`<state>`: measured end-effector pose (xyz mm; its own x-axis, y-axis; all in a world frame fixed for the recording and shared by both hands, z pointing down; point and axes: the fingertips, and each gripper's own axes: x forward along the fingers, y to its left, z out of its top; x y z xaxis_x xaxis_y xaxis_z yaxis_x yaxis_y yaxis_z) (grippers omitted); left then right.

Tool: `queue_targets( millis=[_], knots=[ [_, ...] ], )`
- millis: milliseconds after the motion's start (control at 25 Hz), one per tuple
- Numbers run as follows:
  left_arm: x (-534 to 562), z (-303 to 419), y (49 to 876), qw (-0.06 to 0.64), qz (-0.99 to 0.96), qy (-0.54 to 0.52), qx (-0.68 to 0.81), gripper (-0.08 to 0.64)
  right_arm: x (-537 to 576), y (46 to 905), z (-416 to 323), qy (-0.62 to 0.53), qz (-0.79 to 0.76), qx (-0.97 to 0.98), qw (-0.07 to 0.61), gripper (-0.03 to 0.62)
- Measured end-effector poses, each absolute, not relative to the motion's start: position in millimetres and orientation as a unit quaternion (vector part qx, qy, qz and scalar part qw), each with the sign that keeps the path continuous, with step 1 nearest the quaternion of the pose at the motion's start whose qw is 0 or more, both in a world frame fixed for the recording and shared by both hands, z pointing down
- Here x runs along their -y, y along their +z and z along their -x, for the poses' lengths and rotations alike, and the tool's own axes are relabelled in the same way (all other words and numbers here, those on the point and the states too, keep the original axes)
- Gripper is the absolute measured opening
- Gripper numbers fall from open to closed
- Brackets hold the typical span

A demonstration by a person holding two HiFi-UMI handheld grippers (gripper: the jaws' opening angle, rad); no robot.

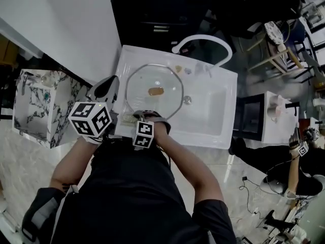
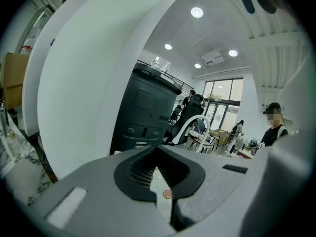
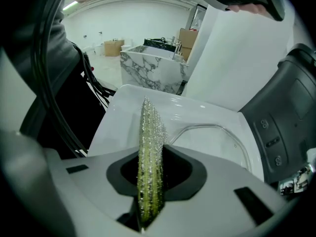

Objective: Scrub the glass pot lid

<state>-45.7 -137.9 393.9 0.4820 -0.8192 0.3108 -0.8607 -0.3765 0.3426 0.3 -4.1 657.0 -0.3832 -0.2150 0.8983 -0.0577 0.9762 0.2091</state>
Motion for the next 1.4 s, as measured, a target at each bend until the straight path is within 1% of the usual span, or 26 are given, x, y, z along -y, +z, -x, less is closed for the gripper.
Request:
queue_targets(
  millis=[560,760,880,1000,1200,1280,1400],
  knots=[
    [148.5,68.5,392.8,0.237,-0.821,0.038,0.519,0.0,2.2,655.8,-0.2,-0.023,-0.081,0.839,0.537,0.066],
    [154.0,77.2,387.4,0.23,-0.818,0.033,0.525,0.0,-9.7,659.2,5.9,0.017,-0.07,0.845,0.531,0.066],
    [155.2,79.7,383.2,0.227,-0.818,0.029,0.528,0.0,-5.4,654.7,6.9,0.047,-0.085,0.853,0.512,0.066],
    [155.2,79.2,378.8,0.225,-0.819,0.025,0.527,0.0,13.4,629.6,6.9,0.089,-0.136,0.874,0.457,0.066],
    [153.7,75.8,371.0,0.227,-0.821,0.015,0.523,0.0,63.5,550.7,-10.8,0.134,-0.26,0.894,0.34,0.066],
    [153.5,70.4,364.5,0.225,-0.825,0.009,0.518,0.0,88.3,510.5,-27.6,0.159,-0.325,0.893,0.269,0.066],
    [153.9,57.7,351.7,0.221,-0.834,-0.002,0.506,0.0,118.6,442.5,-59.8,0.195,-0.413,0.879,0.139,0.066]
  ],
)
